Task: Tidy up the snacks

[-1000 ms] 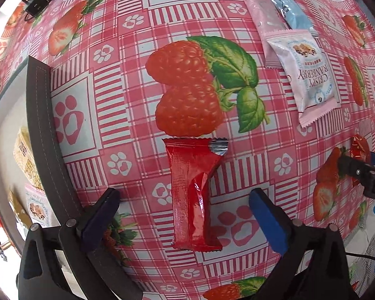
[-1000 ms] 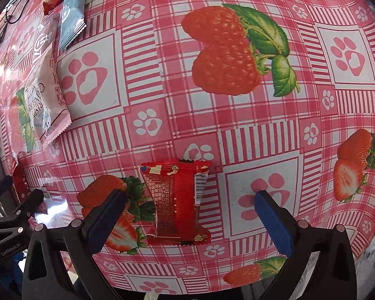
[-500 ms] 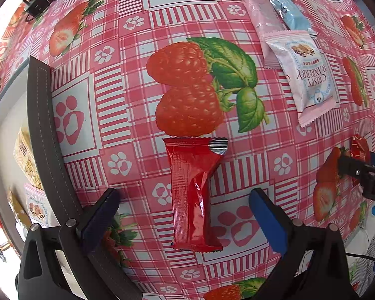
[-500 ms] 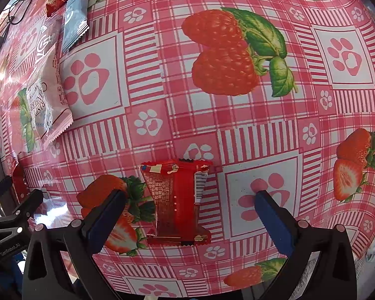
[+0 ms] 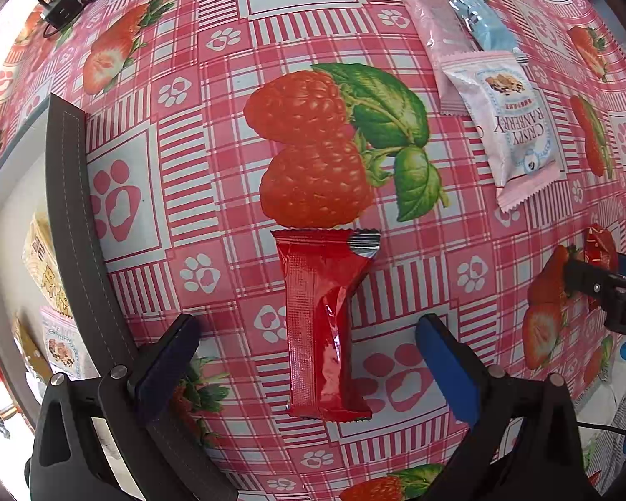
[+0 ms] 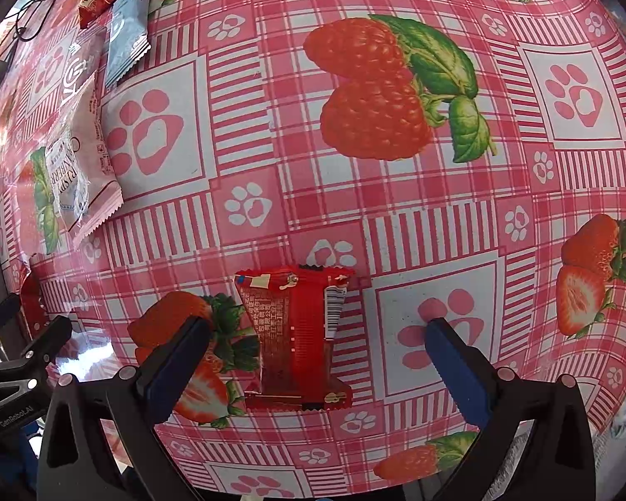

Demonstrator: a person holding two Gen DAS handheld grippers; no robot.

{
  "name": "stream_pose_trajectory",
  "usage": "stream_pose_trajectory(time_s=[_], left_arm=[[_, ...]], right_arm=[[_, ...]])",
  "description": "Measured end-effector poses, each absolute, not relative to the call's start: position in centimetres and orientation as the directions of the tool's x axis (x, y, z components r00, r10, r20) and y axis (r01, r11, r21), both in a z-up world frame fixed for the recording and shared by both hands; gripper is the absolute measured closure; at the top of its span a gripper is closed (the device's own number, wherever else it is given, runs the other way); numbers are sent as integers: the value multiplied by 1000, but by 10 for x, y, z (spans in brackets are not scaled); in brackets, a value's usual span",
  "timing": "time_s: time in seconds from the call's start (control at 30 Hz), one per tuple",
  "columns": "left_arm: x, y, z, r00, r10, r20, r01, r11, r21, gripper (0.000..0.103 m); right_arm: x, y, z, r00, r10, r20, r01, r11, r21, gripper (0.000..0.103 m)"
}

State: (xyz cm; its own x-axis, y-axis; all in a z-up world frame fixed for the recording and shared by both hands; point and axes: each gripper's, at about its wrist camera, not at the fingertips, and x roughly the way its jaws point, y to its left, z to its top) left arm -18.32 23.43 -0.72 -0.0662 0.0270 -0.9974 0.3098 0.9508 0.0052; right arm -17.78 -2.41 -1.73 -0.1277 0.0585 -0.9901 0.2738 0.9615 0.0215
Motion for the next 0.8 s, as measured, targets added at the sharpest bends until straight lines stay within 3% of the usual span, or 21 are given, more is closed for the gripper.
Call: stream_pose_trajectory(time_s=[0.8], left_arm=[[-183,234,-7,-63,27,-998,305,952,6,0]], right_arm=[[-178,-24,-17,-125,56,-991,270,963,20,0]])
